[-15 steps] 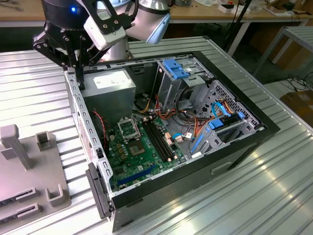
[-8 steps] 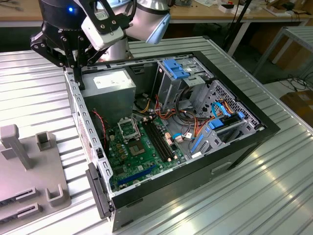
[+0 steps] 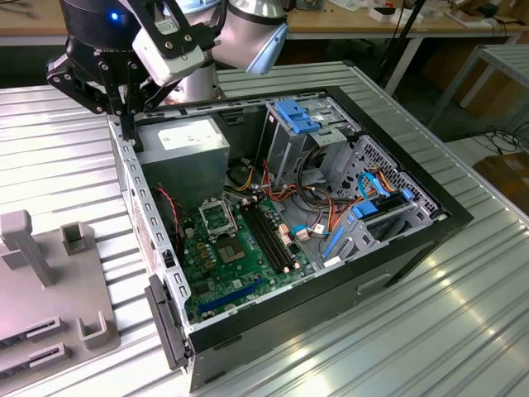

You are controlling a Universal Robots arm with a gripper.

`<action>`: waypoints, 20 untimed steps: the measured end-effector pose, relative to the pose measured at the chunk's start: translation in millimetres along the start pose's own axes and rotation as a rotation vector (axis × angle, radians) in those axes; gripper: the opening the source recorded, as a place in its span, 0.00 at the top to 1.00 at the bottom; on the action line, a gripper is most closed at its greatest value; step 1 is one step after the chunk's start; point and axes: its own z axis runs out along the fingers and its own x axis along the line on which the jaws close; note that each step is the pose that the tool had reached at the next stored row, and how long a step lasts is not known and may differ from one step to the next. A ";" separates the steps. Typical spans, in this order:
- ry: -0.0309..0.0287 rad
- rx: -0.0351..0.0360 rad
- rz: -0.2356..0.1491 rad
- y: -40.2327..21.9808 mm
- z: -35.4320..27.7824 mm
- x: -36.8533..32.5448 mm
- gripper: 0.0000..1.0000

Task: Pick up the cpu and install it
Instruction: 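Reach for the cpu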

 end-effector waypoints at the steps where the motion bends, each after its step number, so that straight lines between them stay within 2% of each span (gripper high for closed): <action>1: 0.0001 0.0001 0.000 -0.1 0.0 0.5 0.89; 12: 0.0007 0.0001 0.000 -0.5 0.1 5.9 0.89; 20: 0.0008 0.0001 0.000 -0.5 0.1 6.8 0.89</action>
